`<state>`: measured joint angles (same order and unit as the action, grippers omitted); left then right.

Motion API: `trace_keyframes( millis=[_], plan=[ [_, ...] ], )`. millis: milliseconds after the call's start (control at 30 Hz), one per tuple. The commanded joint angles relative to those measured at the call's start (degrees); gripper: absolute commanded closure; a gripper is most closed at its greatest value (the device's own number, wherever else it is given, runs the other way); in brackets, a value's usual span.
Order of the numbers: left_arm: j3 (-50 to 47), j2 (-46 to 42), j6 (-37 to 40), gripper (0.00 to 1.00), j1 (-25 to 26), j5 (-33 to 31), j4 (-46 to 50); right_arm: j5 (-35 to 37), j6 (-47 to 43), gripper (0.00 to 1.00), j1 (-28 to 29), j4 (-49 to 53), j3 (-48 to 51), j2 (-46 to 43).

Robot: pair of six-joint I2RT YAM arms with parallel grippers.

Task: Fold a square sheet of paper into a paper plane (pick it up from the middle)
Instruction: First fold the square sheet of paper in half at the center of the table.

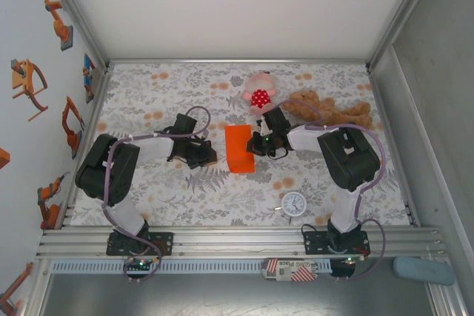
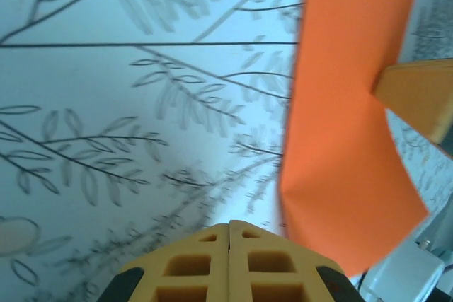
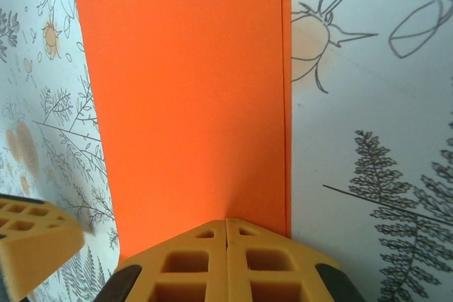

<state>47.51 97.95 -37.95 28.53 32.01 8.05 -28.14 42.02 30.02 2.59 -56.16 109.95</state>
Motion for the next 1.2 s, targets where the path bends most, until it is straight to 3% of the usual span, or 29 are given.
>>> trace_keyframes(
  millis=[0,133,300,467,800,933,1167],
  plan=[
    [2.69,-2.18,-1.96,0.96,2.80,-0.46,-0.41,15.23,0.26,1.00,-0.23,14.72,6.94,9.99],
    [5.96,2.83,-5.81,0.96,6.95,-0.14,-5.01,15.31,0.21,1.00,-0.19,14.64,6.79,10.06],
    [8.17,9.54,-8.00,0.96,8.69,1.58,-6.97,15.31,0.34,1.00,-0.24,14.64,6.84,9.94],
    [5.92,11.02,-4.75,0.96,8.83,4.60,-7.56,15.52,0.39,1.00,-0.18,14.72,6.69,9.74],
    [-6.53,2.61,0.51,0.96,5.19,1.98,-1.48,16.01,0.45,1.00,-0.25,14.37,6.68,10.34],
    [-6.06,-3.82,2.78,0.96,4.45,0.09,2.70,16.10,0.52,1.00,-0.23,14.13,6.71,10.45],
    [-2.17,-2.82,-3.66,0.96,4.95,4.53,-9.90,15.75,1.13,1.00,-0.23,13.55,6.42,10.34]
  ],
)
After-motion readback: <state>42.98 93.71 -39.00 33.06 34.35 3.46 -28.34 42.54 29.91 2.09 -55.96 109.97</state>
